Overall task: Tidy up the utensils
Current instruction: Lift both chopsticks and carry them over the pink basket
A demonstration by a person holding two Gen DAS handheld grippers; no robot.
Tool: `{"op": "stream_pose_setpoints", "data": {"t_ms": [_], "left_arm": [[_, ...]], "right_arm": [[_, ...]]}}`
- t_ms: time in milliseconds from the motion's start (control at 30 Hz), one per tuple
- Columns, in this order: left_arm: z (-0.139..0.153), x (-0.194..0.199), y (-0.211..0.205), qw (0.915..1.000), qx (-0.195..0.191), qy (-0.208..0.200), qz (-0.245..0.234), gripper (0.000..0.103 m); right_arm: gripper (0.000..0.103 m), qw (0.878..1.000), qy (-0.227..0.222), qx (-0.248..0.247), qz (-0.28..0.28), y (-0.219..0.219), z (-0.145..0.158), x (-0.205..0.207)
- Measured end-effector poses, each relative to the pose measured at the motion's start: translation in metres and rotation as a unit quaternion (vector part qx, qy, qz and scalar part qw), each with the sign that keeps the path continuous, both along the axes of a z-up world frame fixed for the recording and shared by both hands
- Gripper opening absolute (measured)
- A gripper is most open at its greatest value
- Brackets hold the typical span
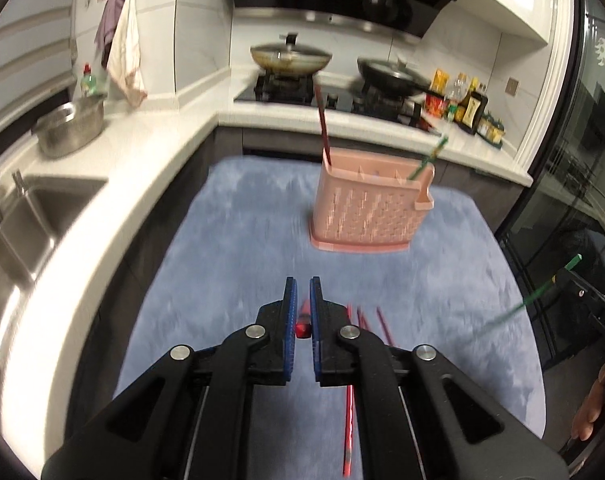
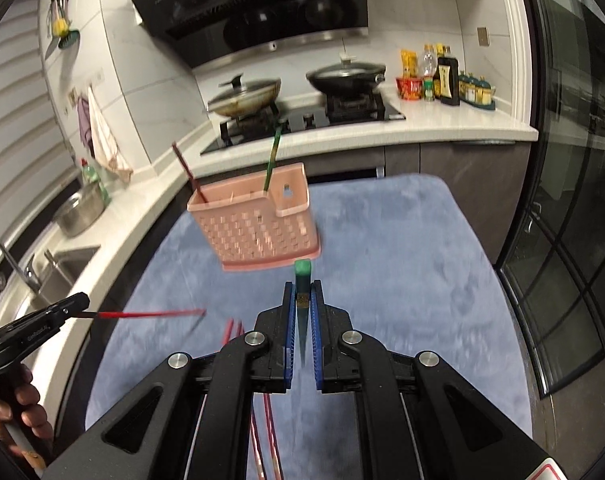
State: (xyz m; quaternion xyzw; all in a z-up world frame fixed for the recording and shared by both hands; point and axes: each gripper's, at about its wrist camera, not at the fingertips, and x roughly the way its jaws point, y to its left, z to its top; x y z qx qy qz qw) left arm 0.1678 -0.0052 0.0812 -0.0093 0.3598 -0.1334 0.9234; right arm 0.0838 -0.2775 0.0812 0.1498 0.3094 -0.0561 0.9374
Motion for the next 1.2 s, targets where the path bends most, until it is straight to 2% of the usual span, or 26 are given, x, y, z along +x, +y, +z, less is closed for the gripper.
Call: {"op": "stream_pose_setpoints", "data": {"t_ms": [233, 367, 533, 733, 833, 933, 1200], "left_arm": [[0.047, 0.033, -0.014, 0.9987, -0.002, -0.051, -0.005, 0.006], [0.076, 0.049, -0.020, 0.9968, -0.017, -0.077, -0.011, 0.006], [0.124, 0.070, -0.030, 0.9908, -0.046, -0.126, -0.014, 0.006], [0.167, 0.095, -0.042, 0.9816, -0.070, -0.177, -0.015, 0.006], [0.179, 0.111, -0.048, 0.9781, -0.087, -0.188, -0.016, 0.005], [0.184, 0.125, -0.055, 0.9763, -0.100, -0.191, -0.019, 0.000], [0.173, 0.146, -0.072, 0.9784, -0.108, -0.173, -0.031, 0.000]], "right_arm": [[0.007, 0.999, -0.038, 0.007, -0.001, -0.009, 0.030, 0.027], [0.007, 0.997, -0.066, 0.034, 0.003, -0.017, 0.052, 0.047], [0.007, 0.993, -0.109, 0.048, 0.008, -0.020, 0.087, 0.073], [0.007, 0.988, -0.150, 0.045, 0.013, -0.020, 0.117, 0.114], [0.007, 0.986, -0.158, 0.044, 0.013, -0.018, 0.123, 0.135], [0.007, 0.987, -0.157, 0.037, 0.013, -0.018, 0.122, 0.154], [0.007, 0.993, -0.113, 0.037, 0.012, -0.019, 0.085, 0.195]]}}
